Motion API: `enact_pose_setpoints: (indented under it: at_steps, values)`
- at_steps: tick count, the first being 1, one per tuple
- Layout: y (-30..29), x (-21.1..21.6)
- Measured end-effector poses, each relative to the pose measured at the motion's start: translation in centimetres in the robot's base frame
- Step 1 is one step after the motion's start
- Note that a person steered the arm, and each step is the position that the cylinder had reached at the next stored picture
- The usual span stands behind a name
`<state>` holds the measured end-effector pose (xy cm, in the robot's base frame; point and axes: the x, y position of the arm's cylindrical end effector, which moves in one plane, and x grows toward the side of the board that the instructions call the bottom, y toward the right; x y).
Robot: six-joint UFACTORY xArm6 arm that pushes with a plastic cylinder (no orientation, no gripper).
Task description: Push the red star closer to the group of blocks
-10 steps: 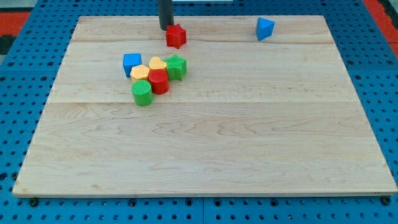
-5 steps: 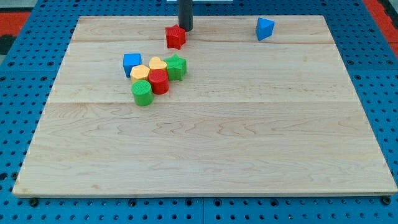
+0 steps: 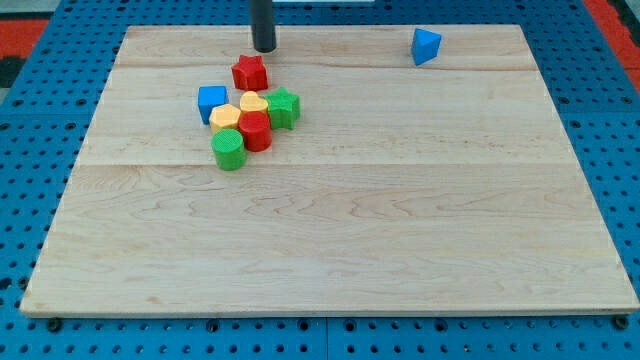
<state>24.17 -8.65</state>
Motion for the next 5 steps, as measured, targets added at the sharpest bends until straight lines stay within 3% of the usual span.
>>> enact_pose_setpoints:
  at_steps: [2, 5]
  values:
    - [0.1, 4.3]
    - [3.2, 6.1]
